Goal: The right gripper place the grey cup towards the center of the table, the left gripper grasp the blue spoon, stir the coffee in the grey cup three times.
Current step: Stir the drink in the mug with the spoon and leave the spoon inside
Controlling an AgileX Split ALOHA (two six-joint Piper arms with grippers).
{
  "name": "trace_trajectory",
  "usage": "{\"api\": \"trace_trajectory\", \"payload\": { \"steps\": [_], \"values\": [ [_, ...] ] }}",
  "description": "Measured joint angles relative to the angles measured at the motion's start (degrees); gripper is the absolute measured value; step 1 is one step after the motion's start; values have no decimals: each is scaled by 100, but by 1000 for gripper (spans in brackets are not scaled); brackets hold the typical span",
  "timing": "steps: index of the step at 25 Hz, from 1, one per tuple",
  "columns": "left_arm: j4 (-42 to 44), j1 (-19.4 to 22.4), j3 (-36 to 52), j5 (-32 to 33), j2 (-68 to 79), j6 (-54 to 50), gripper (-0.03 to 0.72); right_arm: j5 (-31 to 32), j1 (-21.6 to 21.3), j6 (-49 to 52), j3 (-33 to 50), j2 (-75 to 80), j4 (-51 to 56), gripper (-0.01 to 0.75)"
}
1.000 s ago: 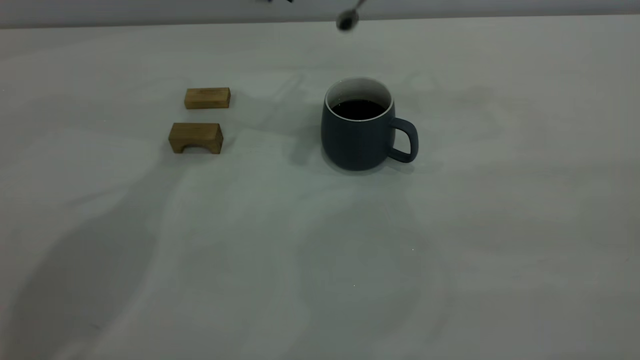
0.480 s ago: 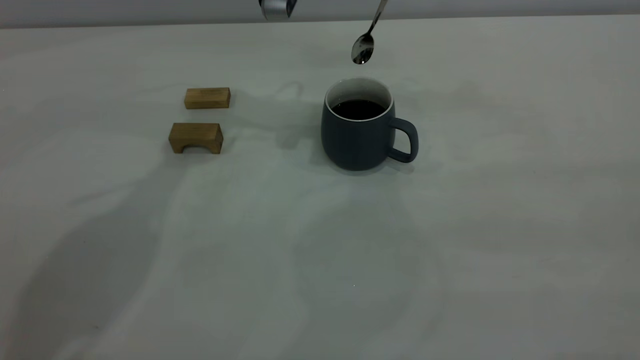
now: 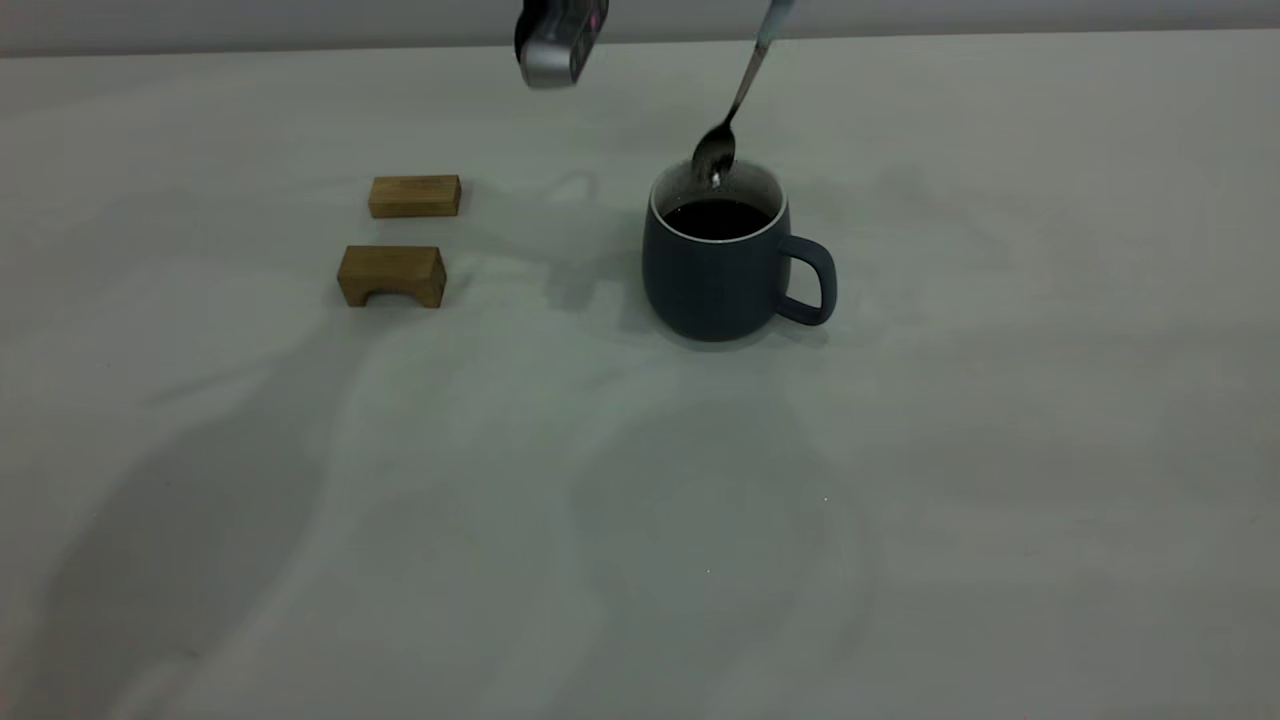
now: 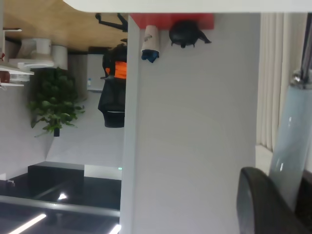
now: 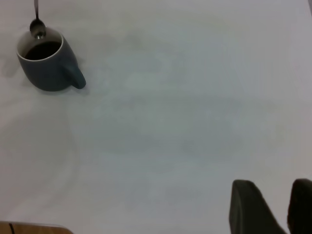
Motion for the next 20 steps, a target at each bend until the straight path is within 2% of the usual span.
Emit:
{"api": "trace_trajectory", "payload": {
  "steps": [6, 14, 20],
  "values": [
    [225, 0, 0, 0, 252, 277, 138, 0, 0, 4, 0, 0, 0, 237],
    [305, -38, 0, 0, 495, 1656, 138, 0, 0, 4, 0, 0, 0, 237],
    [233, -145, 0, 0, 500, 1734, 138, 0, 0, 4, 0, 0, 0, 237]
  ]
}}
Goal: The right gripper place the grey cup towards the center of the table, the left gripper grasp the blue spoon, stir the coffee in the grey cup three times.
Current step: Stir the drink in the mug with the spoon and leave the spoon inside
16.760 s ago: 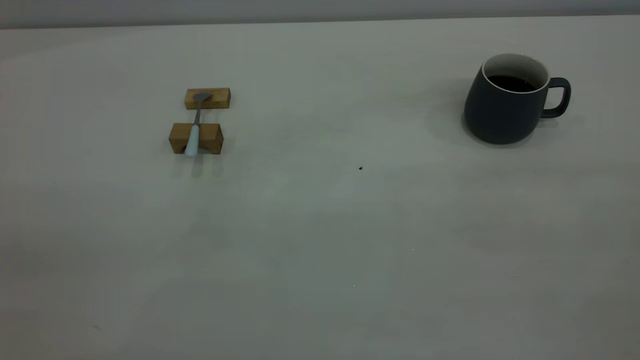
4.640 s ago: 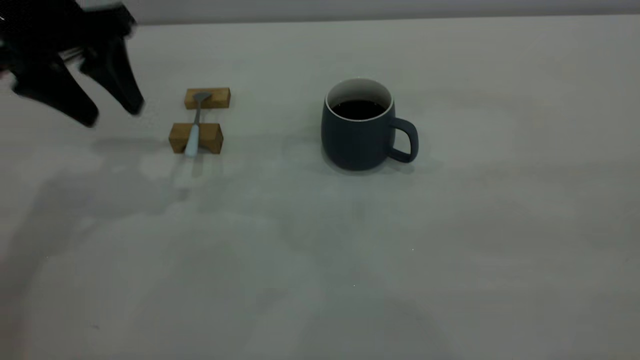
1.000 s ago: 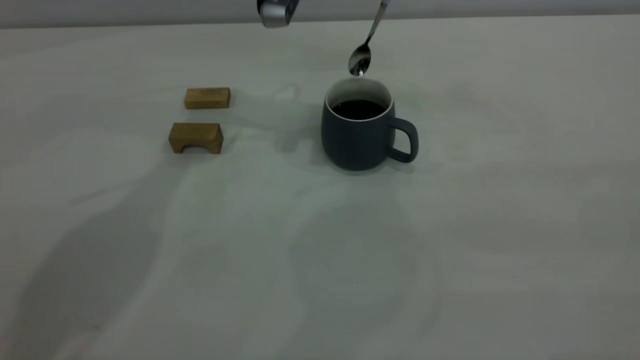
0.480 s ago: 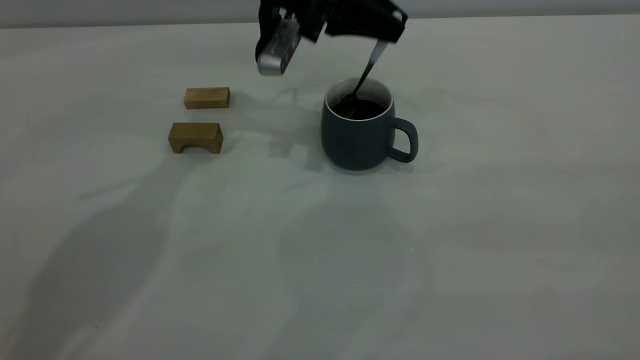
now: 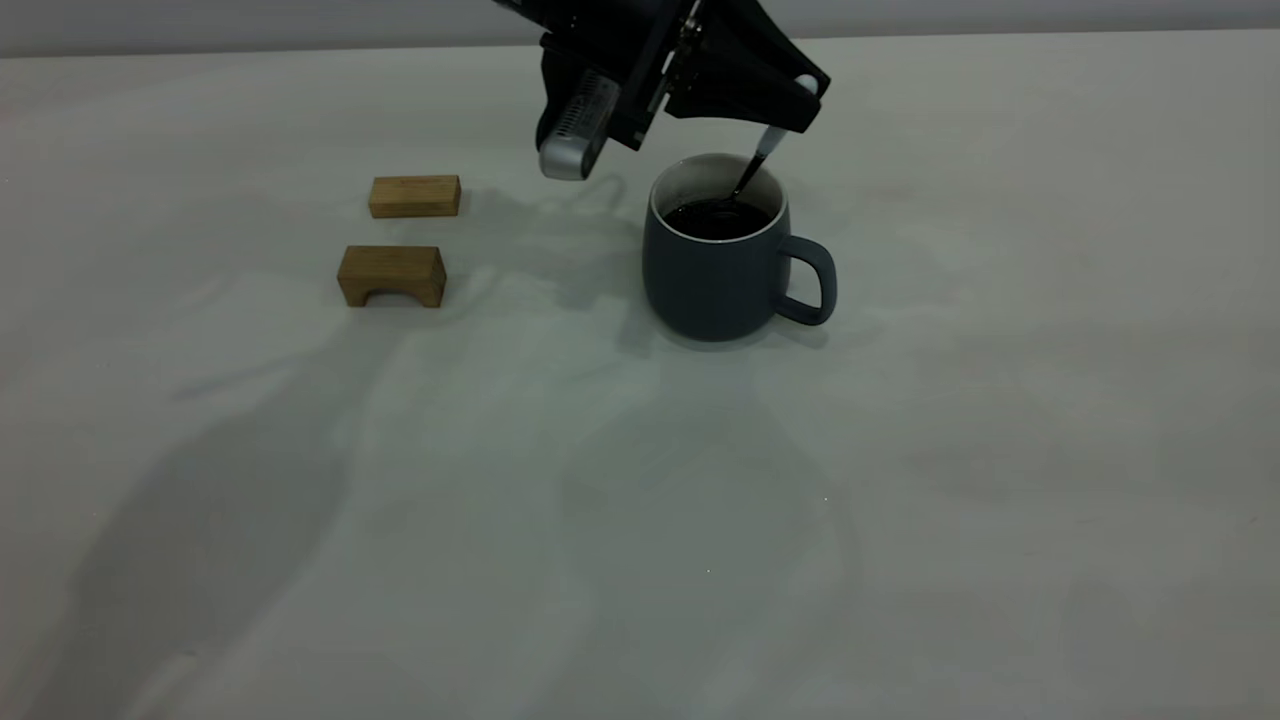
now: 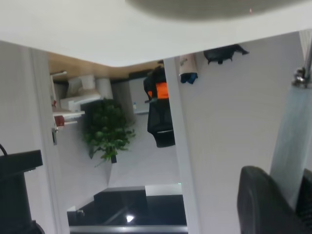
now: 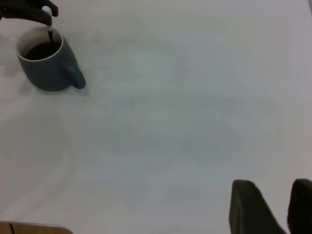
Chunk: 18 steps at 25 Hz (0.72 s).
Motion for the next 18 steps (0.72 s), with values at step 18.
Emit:
{"api": "trace_trajectory", "payload": {
  "steps": [18],
  "values": [
    [795, -145, 254, 0, -373, -799, 138, 0, 0, 0, 0, 0, 0, 238]
  ]
}}
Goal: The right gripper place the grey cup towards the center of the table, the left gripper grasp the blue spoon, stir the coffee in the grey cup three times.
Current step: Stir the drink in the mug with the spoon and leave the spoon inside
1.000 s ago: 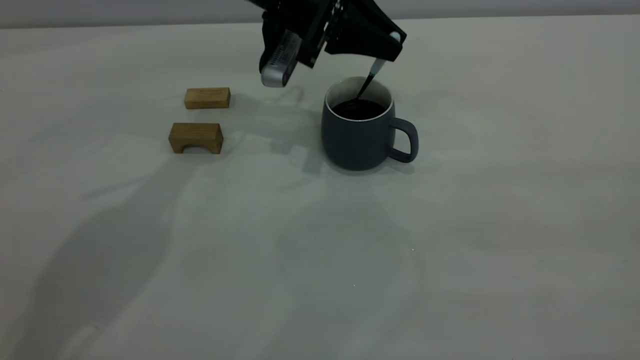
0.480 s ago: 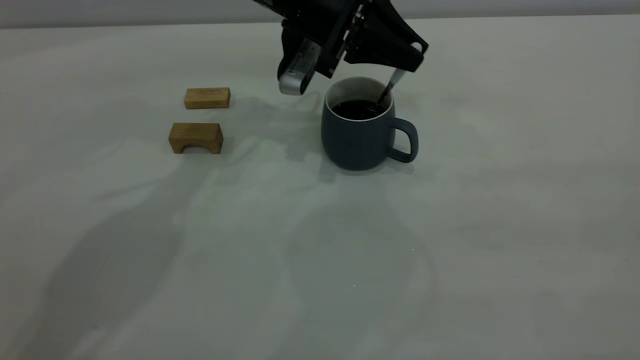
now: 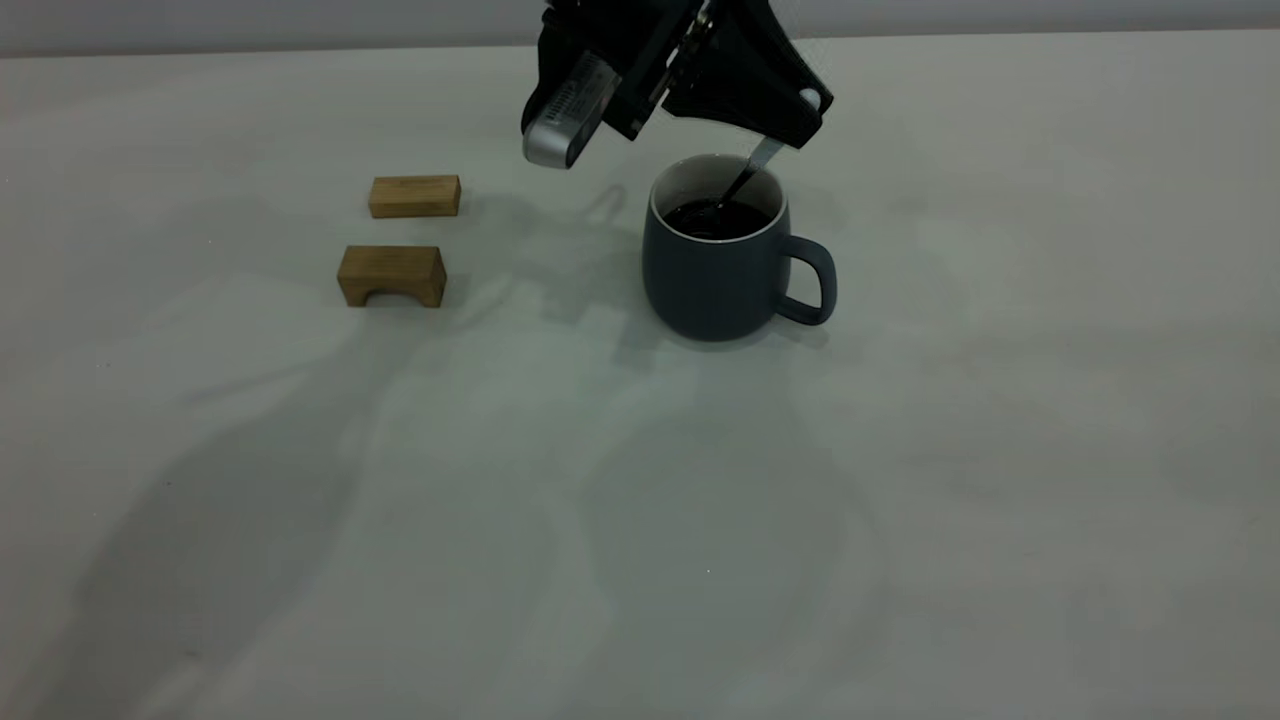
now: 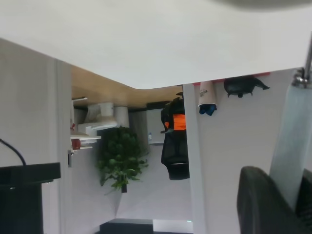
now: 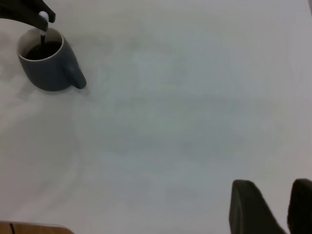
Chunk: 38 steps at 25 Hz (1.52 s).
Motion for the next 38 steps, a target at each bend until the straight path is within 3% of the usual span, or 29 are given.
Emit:
{"api": "trace_trajectory", "payload": {
  "steps": [7, 16, 25, 33, 38],
  "values": [
    [41, 7, 924, 0, -512, -4, 138, 0, 0, 0, 0, 0, 0, 238],
    [210, 258, 946, 0, -581, -4, 138, 0, 0, 0, 0, 0, 0, 238],
    [-349, 81, 946, 0, -467, 198, 138, 0, 0, 0, 0, 0, 0, 238],
    [355, 163, 950, 0, -450, 640, 138, 0, 0, 0, 0, 0, 0, 238],
    [284, 282, 950, 0, -450, 694, 138, 0, 0, 0, 0, 0, 0, 238]
  ]
}}
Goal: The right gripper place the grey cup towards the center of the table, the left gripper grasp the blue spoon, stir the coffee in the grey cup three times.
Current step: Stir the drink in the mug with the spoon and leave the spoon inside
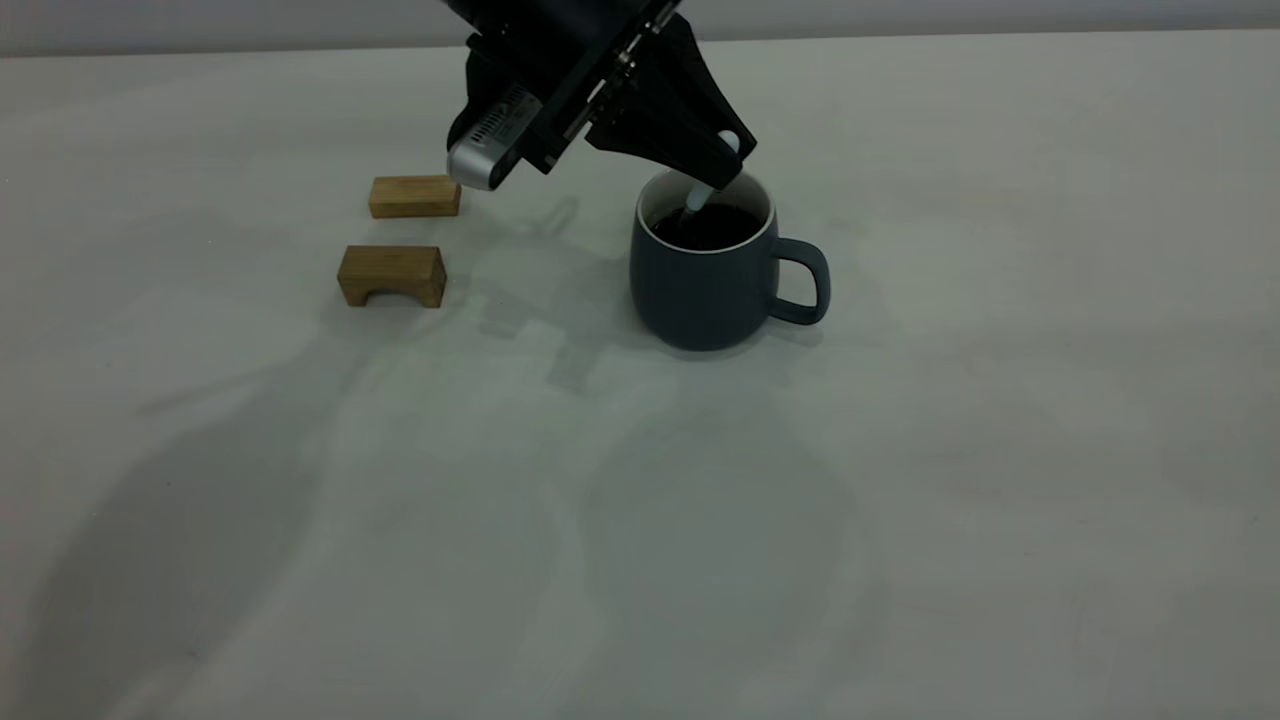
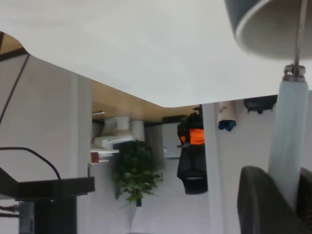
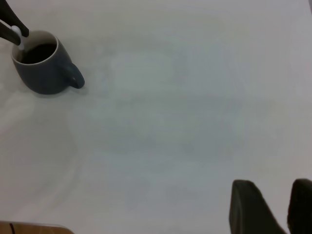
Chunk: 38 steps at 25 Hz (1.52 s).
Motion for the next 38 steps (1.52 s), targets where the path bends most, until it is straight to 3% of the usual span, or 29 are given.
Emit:
{"api": "trace_trajectory", "payload": {
  "steps": [6, 16, 25, 32, 38],
  "values": [
    [-487, -47, 0, 0, 0, 153, 138, 0, 0, 0, 0, 0, 0, 238],
    [81, 69, 0, 0, 0, 113, 138, 0, 0, 0, 0, 0, 0, 238],
    [-553, -11, 0, 0, 0, 108, 138, 0, 0, 0, 0, 0, 0, 238],
    [93, -60, 0, 0, 0, 127, 138, 0, 0, 0, 0, 0, 0, 238],
    [129, 78, 0, 0, 0, 116, 161, 0, 0, 0, 0, 0, 0, 238]
  ]
}}
